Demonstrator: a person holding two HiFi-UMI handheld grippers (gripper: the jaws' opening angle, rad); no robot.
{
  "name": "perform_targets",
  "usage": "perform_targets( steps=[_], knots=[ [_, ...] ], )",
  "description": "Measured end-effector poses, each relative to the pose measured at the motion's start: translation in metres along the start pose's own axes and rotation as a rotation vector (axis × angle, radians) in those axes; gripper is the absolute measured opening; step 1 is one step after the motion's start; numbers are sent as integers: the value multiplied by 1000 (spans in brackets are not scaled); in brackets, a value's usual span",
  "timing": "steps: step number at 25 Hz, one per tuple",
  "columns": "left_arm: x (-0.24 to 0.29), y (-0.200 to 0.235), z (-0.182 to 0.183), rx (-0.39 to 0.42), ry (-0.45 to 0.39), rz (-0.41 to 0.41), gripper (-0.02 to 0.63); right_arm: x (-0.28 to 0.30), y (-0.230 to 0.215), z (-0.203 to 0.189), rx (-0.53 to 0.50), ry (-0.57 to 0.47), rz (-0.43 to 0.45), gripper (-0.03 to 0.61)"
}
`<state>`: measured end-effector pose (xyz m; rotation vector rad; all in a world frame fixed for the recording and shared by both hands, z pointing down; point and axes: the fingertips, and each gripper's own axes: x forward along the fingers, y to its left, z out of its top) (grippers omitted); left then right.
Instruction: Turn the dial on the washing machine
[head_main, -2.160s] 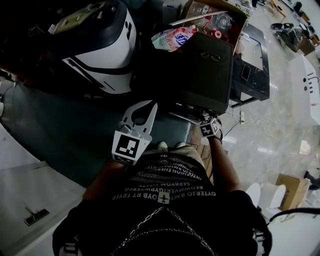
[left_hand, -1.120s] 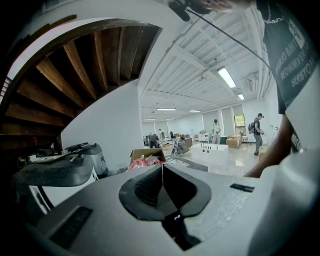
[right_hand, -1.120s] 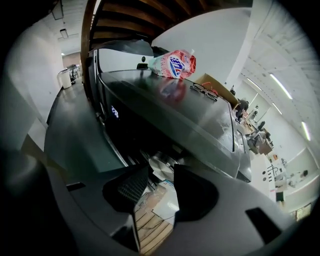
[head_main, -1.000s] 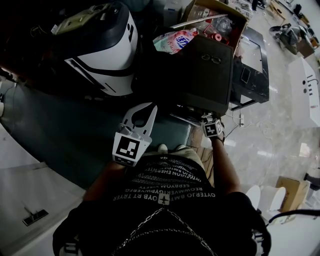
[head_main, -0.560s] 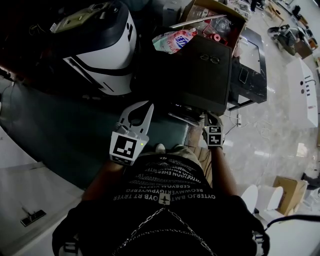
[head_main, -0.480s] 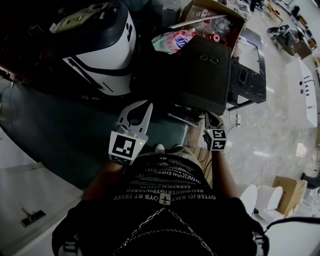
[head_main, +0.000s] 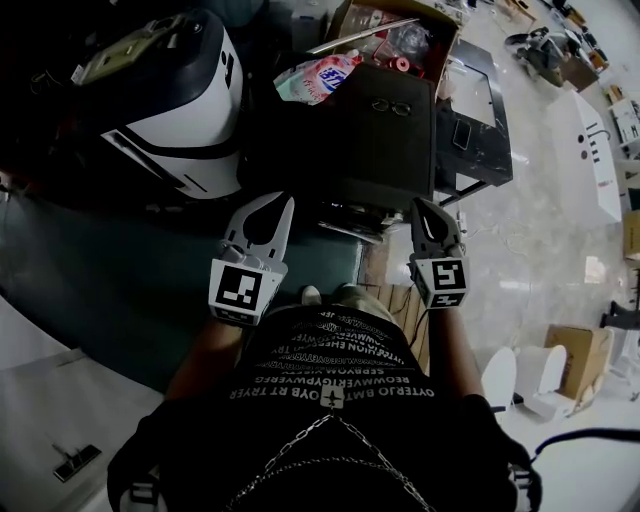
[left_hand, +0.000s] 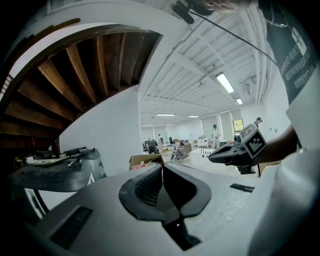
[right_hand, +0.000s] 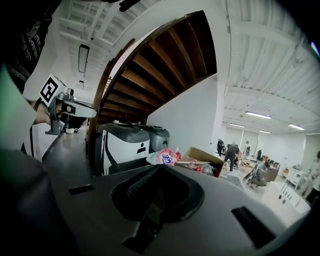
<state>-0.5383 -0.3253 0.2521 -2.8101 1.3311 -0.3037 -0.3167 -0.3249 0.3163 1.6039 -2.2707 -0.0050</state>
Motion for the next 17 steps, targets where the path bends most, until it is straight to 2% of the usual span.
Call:
perform_targets(
  steps=[4, 9, 17],
  knots=[
    [4, -9, -6, -16, -36, -29, 12, -5, -4, -18, 17, 55, -12, -5],
    [8, -11, -14, -37, -27, -38, 12, -9, -7, -26, 28, 90, -15, -5],
    [17, -15, -5, -28, -36, -43, 12, -12, -11, -9, 30, 63, -8, -5]
  ],
)
